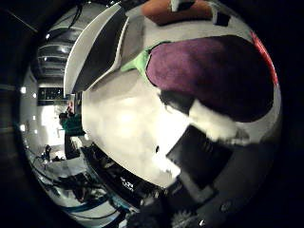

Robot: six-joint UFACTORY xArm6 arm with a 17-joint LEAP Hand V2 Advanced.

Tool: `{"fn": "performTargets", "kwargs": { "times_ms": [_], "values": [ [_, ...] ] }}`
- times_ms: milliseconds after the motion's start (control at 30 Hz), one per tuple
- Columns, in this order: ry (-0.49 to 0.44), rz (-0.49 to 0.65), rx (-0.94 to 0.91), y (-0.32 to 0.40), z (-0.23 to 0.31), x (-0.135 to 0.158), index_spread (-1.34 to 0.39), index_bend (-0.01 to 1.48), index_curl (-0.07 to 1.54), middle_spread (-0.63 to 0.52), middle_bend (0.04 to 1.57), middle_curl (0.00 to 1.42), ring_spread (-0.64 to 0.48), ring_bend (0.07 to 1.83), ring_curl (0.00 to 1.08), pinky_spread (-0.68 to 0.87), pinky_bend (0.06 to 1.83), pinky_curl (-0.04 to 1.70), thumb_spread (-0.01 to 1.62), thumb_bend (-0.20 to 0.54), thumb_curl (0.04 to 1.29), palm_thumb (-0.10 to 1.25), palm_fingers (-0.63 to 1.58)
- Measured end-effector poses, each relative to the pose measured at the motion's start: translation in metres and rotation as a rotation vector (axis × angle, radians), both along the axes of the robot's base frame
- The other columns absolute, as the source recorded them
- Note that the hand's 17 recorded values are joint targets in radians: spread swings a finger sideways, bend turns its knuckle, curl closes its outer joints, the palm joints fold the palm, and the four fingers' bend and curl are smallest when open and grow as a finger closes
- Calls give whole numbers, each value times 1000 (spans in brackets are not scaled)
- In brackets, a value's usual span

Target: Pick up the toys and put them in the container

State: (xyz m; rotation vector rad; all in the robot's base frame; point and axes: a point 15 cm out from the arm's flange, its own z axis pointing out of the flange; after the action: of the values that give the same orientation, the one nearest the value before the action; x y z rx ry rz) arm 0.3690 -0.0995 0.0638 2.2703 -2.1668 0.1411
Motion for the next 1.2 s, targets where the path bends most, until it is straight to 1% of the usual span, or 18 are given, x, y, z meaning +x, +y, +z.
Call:
{"fn": "performTargets", "kwargs": {
  "times_ms": [33,67,100,133,167,200,267,300,367,433,567,633,767,967,1067,1200],
  "values": [
    [-5,2,-4,-2,2,1,-481,198,271,-260,535,430,-288,844,411,-329,645,331,941,-22,320,677,1252],
    [-8,11,-11,-4,4,1,-489,215,288,-265,569,446,-295,866,424,-393,713,358,938,-24,322,683,1257],
    [-12,23,-22,-6,7,2,-489,297,328,-263,647,477,-285,922,445,-442,773,385,933,-22,324,696,1361],
    [-19,34,-35,-10,11,3,-476,388,365,-253,709,498,-272,942,453,-446,787,396,932,-24,324,699,1457],
    [-26,39,-48,-15,17,3,-457,494,410,-239,778,522,-264,964,463,-449,822,415,931,-20,327,714,1477],
    [-38,38,-59,-21,23,4,-416,627,469,-213,845,547,-248,1013,479,-437,883,445,923,-18,333,732,1481],
    [-63,39,-79,-28,36,6,-346,802,548,-179,950,580,-224,1097,509,-405,977,496,918,-21,339,757,1448],
    [-76,40,-89,-32,43,6,-314,872,578,-163,1008,596,-212,1149,525,-382,1029,525,913,-17,346,780,1426],
    [-99,30,-106,-42,58,5,-275,955,611,-141,1077,614,-200,1210,544,-352,1095,562,910,-20,355,803,1387],
    [-84,22,-111,-48,65,-3,-247,1014,630,-128,1138,626,-188,1259,560,-322,1145,597,906,-12,370,843,1345],
    [-5,-17,-110,-62,84,-34,-209,1082,647,-113,1211,630,-176,1326,575,-277,1205,654,898,-17,402,907,1285],
    [-17,-37,-126,-70,117,-36,-200,1109,648,-100,1234,626,-170,1351,578,-259,1223,681,894,-16,423,939,1267],
    [-98,-35,-147,-64,191,-14,-186,1138,643,-89,1265,614,-166,1378,579,-242,1225,725,893,-17,458,969,1244],
    [-268,41,-78,15,285,31,-178,1152,634,-85,1290,603,-165,1392,574,-234,1211,766,882,-16,506,1001,1233],
    [-320,93,-46,63,311,46,-178,1155,631,-85,1294,599,-164,1395,572,-234,1205,777,879,-21,519,1000,1232],
    [-352,182,5,137,321,54,-178,1163,630,-85,1304,592,-164,1406,572,-236,1189,802,867,-21,548,1001,1225]
  ]
}}
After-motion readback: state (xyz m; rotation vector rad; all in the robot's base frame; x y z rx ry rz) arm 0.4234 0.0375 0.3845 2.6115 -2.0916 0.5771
